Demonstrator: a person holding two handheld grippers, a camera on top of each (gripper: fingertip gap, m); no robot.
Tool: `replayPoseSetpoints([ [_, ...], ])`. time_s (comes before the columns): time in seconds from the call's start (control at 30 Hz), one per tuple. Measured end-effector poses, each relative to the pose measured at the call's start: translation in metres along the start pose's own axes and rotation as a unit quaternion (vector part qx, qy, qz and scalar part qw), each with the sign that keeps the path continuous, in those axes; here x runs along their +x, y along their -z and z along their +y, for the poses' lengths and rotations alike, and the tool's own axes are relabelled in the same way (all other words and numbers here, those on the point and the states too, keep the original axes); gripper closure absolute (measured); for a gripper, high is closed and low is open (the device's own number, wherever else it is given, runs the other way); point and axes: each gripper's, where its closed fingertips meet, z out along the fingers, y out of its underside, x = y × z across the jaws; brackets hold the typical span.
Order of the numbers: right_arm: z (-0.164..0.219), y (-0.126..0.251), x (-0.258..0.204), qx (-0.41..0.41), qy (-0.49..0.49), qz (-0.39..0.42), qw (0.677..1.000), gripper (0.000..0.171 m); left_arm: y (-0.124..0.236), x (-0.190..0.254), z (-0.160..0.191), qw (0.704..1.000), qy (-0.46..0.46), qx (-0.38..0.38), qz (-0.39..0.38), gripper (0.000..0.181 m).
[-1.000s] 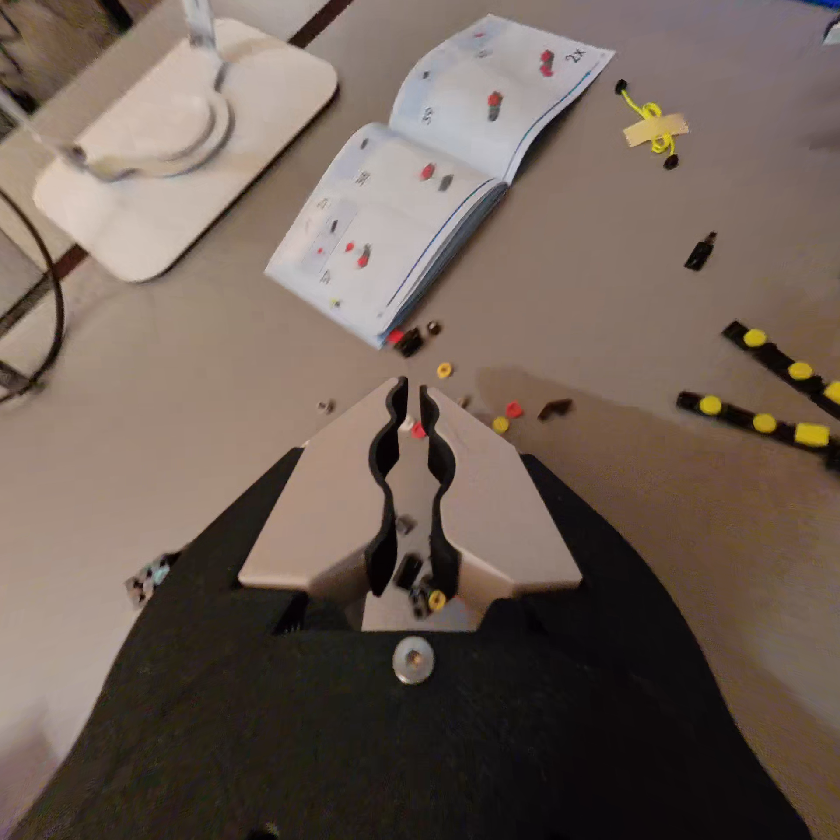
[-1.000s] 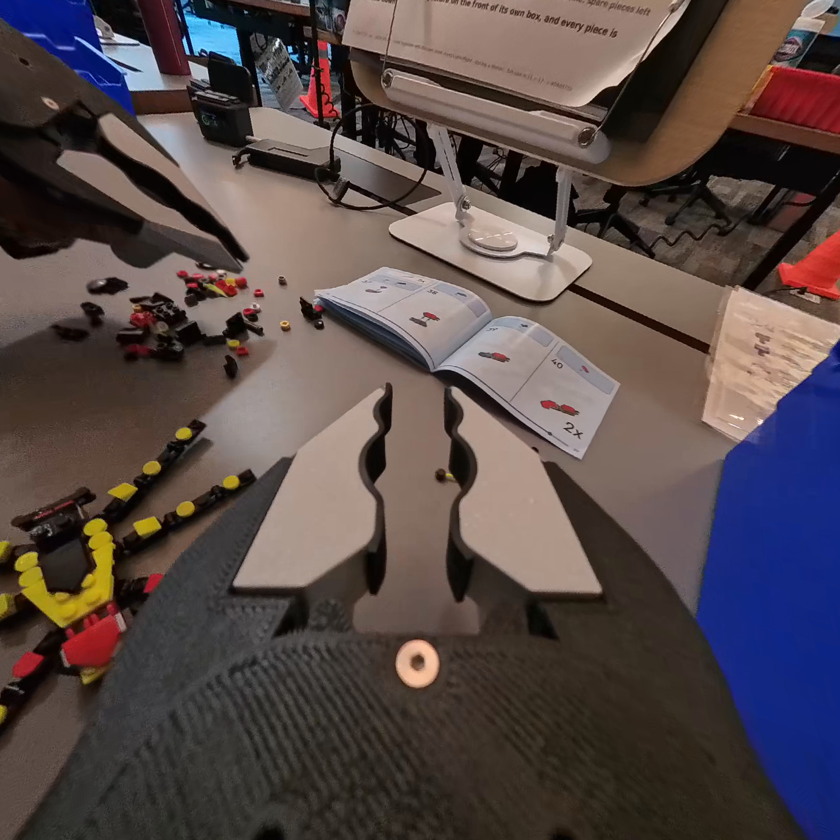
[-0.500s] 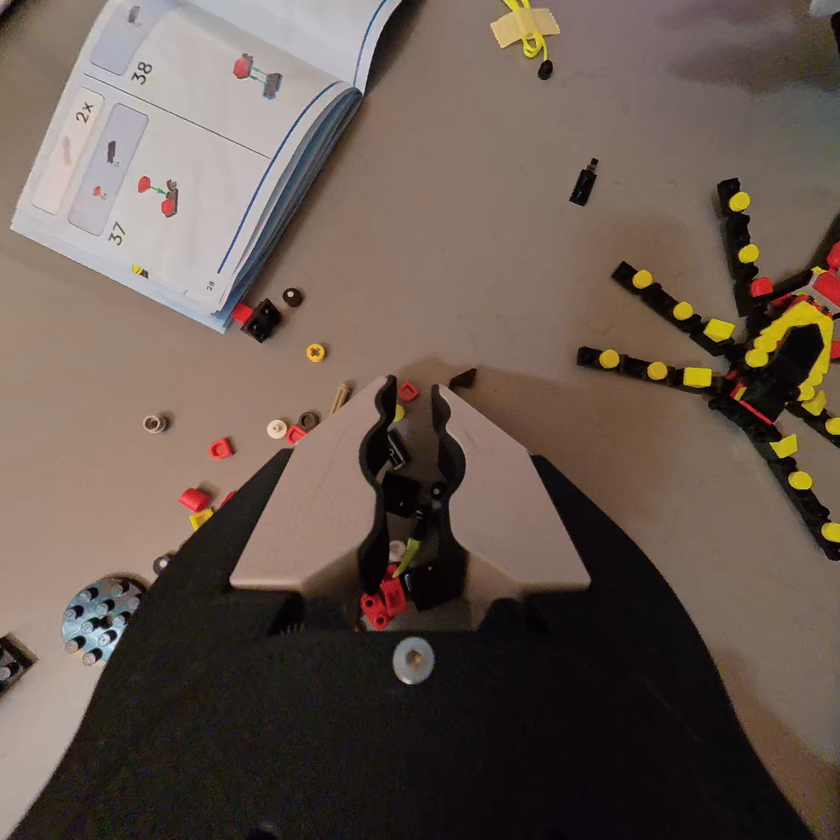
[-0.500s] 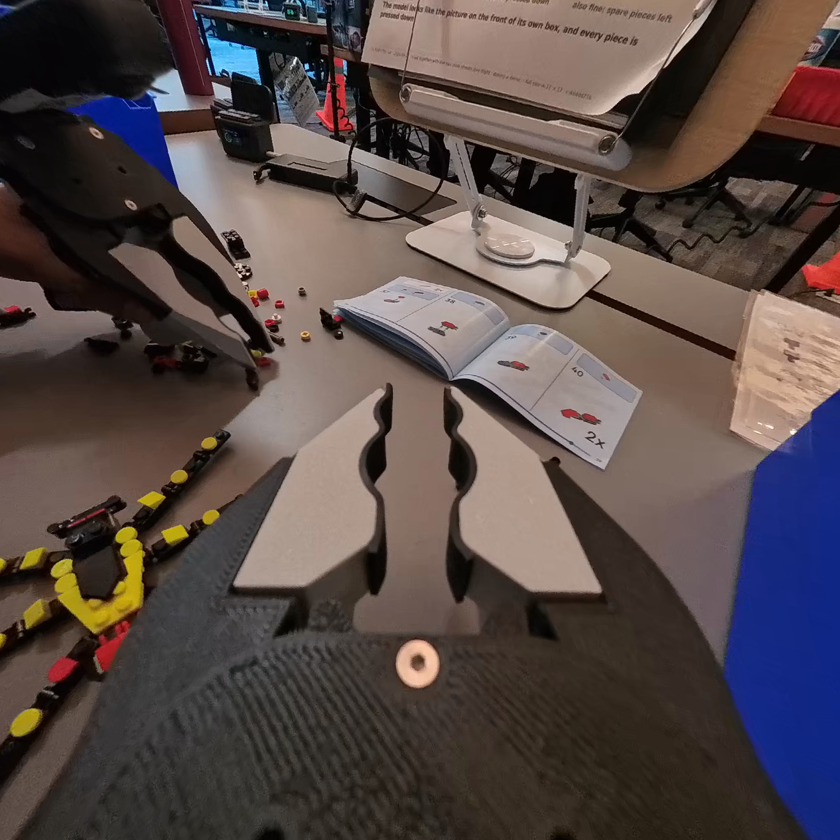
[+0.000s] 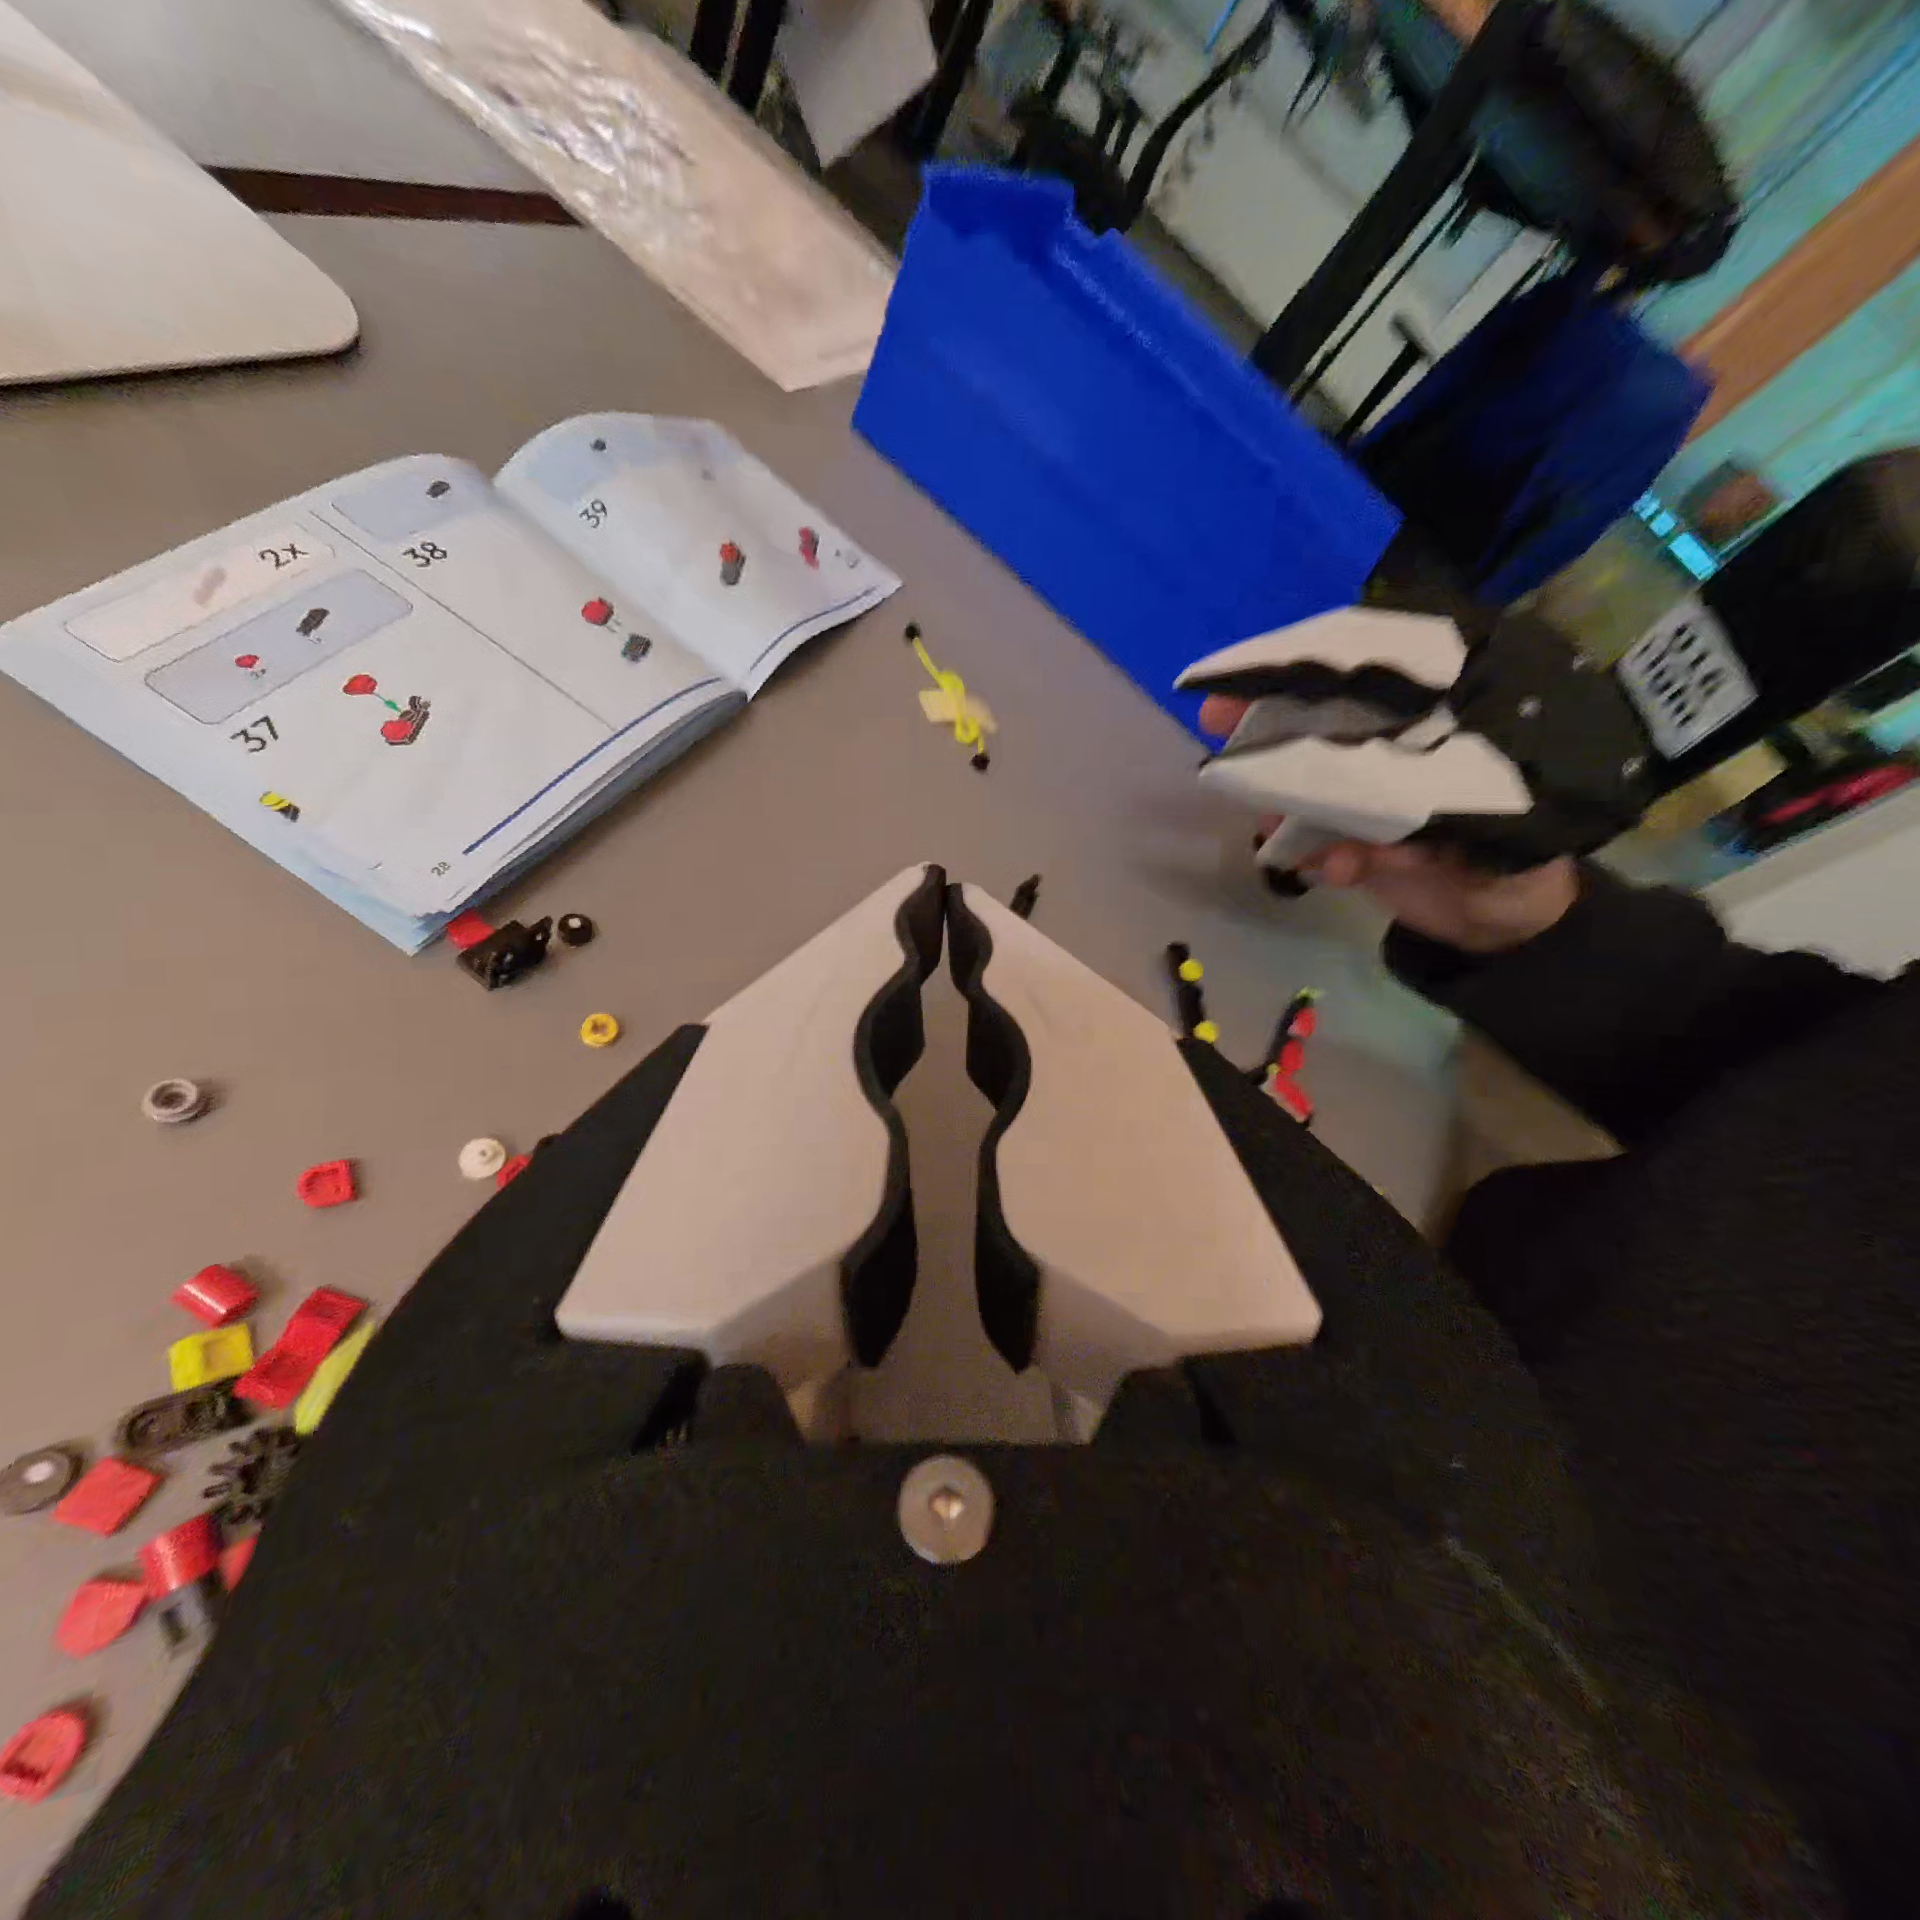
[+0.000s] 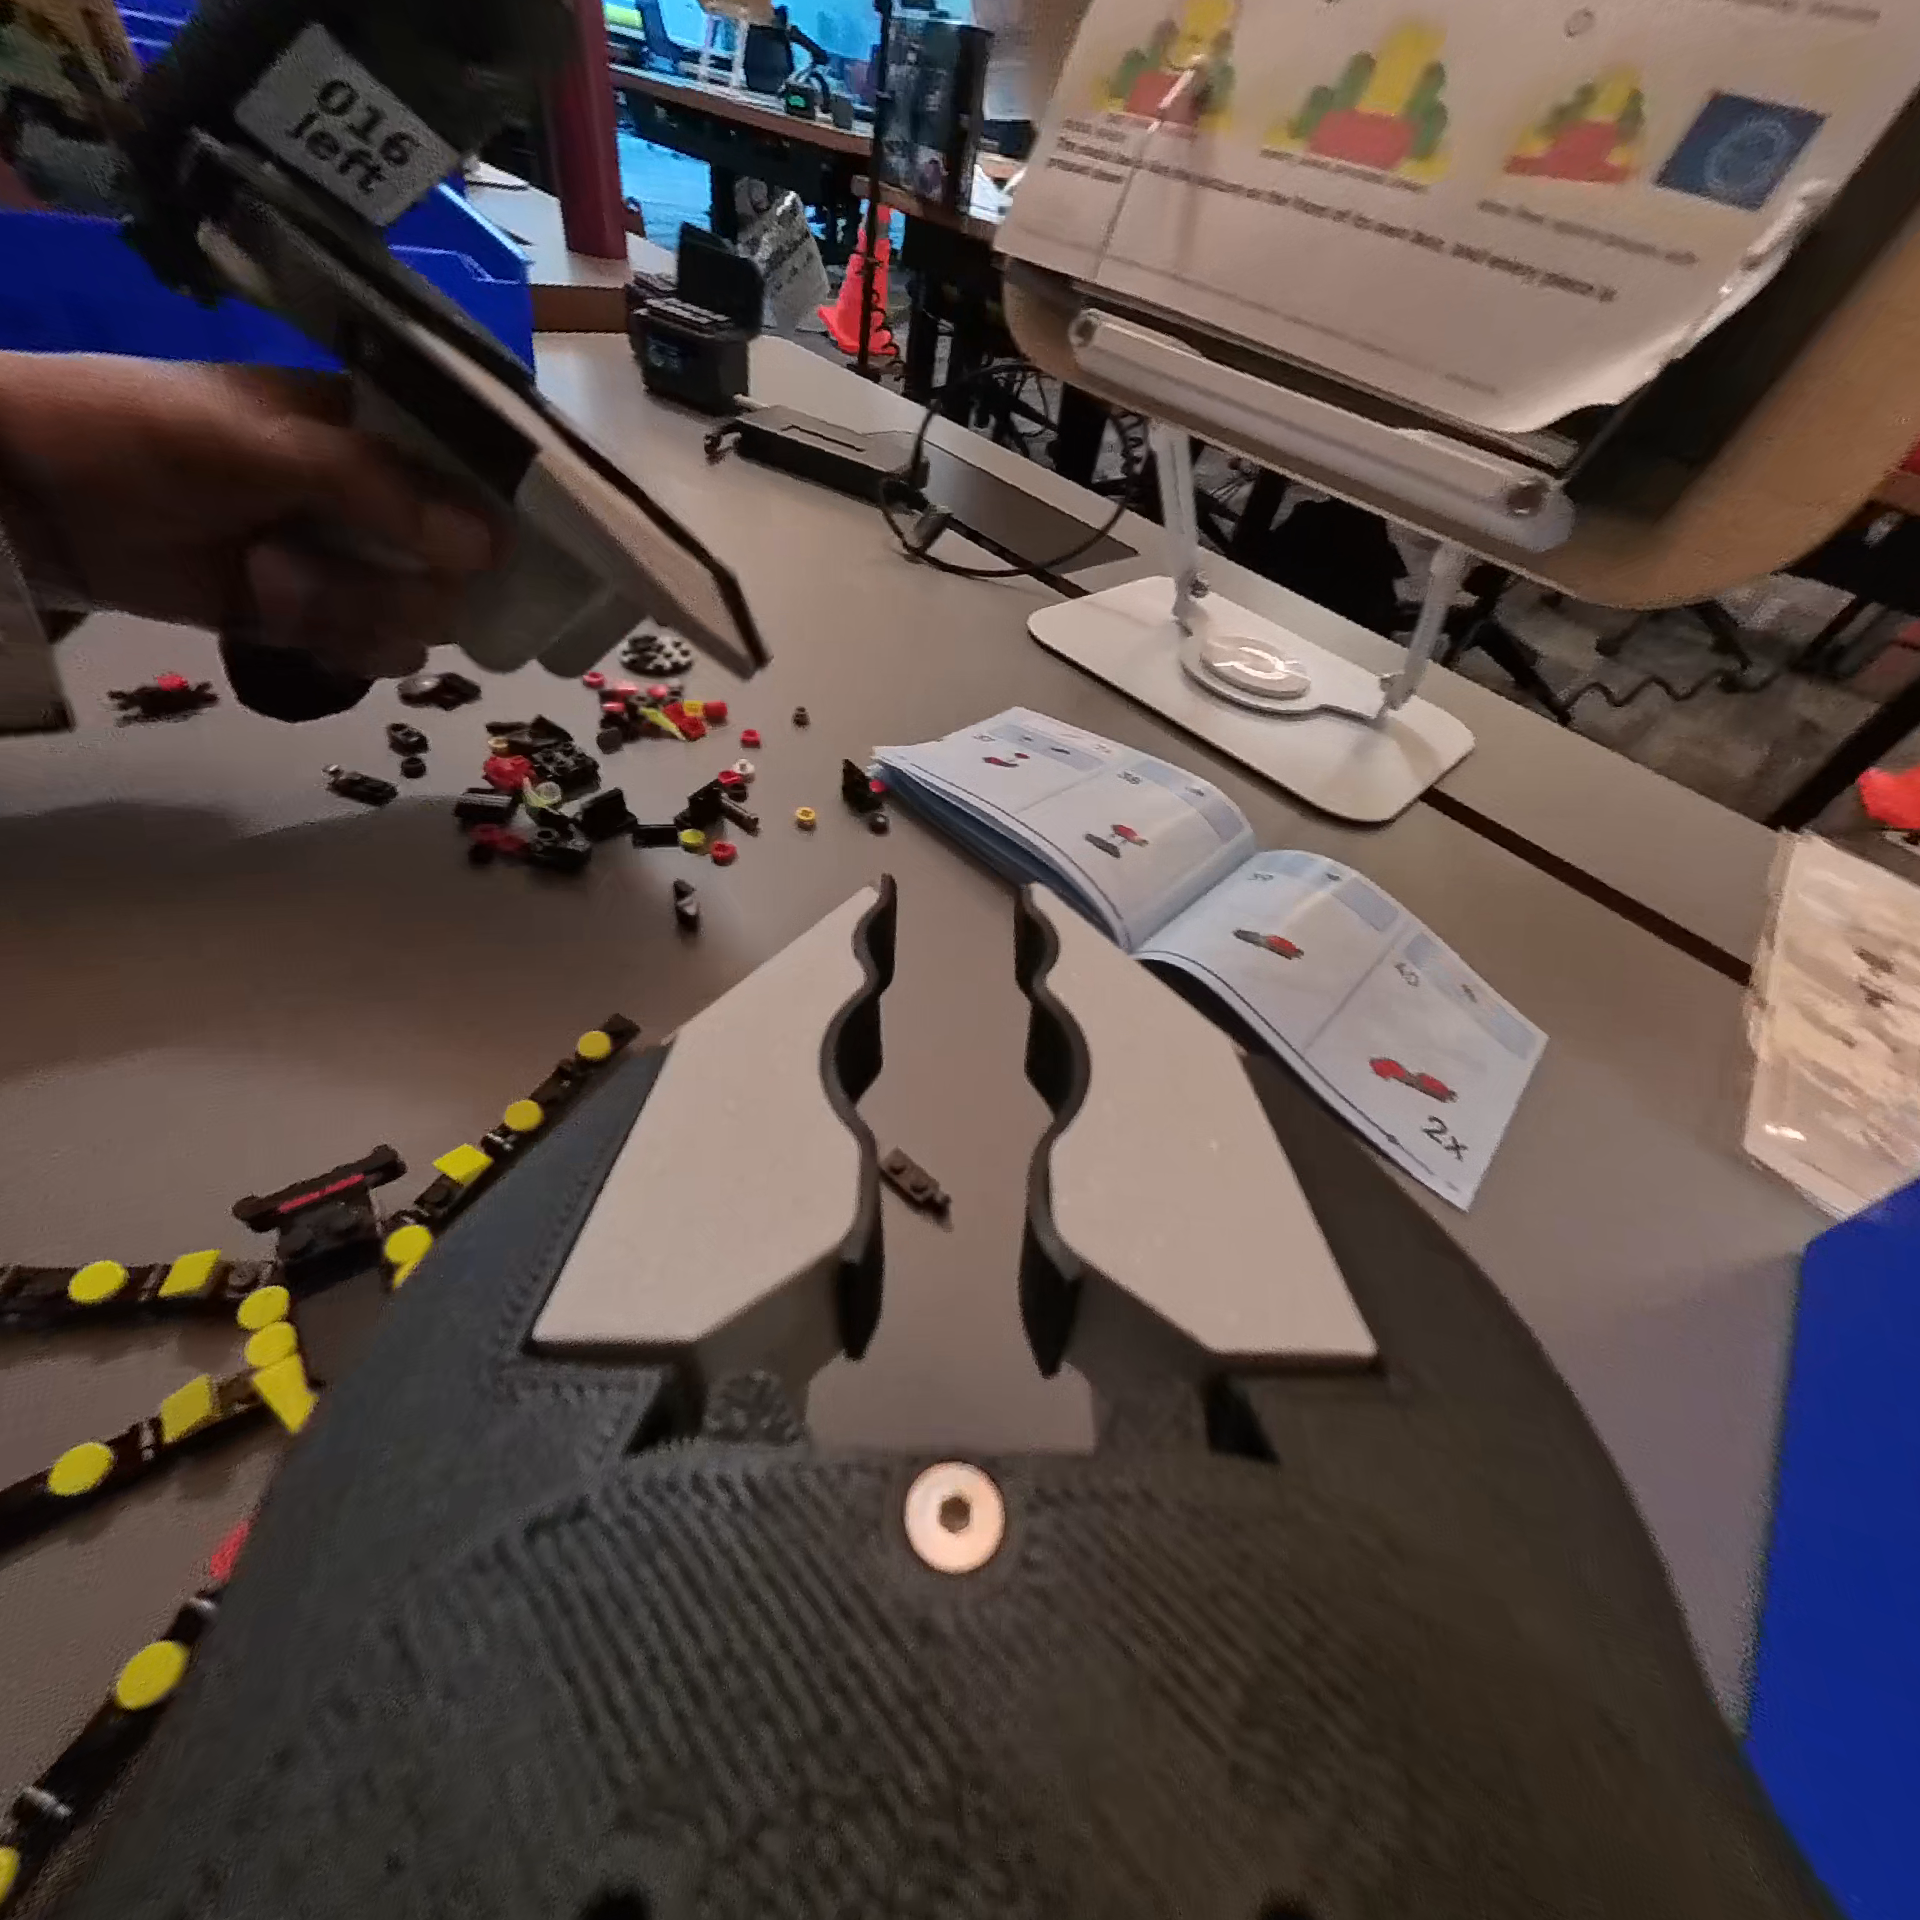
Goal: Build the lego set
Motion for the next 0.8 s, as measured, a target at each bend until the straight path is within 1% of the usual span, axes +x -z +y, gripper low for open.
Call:
replayPoseSetpoints([
  [0.1,-0.006,-0.002,-0.01,0.014,0.005,-0.013,1.0,0.15,0.009,0.009,-0.016,0.996,0.062,0.05,0.051,0.181],
  [0.17,-0.009,-0.003,-0.014,0.017,0.009,-0.016,1.0,0.151,0.011,0.002,-0.017,0.995,0.08,0.055,0.035,0.181],
  [0.27,-0.008,-0.002,-0.015,0.014,0.011,-0.017,1.0,0.151,0.007,-0.026,0.012,0.997,0.019,-0.035,-0.07,0.179],
  [0.3,-0.008,-0.002,-0.013,0.014,0.008,-0.016,1.0,0.151,0.007,-0.035,0.022,0.992,-0.002,-0.071,-0.105,0.172],
  [0.4,-0.007,0.0,-0.009,0.015,-0.004,-0.012,1.0,0.151,0.003,-0.047,0.046,0.975,-0.044,-0.147,-0.163,0.17],
  [0.53,-0.006,0.001,-0.005,0.013,-0.005,-0.007,1.0,0.151,-0.002,-0.053,0.063,0.959,-0.07,-0.197,-0.19,0.166],
  [0.63,-0.004,0.0,-0.005,0.01,-0.004,-0.007,1.0,0.151,-0.004,-0.056,0.068,0.955,-0.077,-0.207,-0.198,0.168],
  [0.73,-0.002,-0.001,-0.005,0.006,-0.004,-0.007,1.0,0.151,-0.005,-0.058,0.07,0.953,-0.08,-0.21,-0.202,0.175],
  [0.8,-0.001,-0.001,-0.004,0.005,-0.004,-0.006,1.0,0.151,-0.005,-0.056,0.071,0.954,-0.078,-0.212,-0.196,0.177],
])
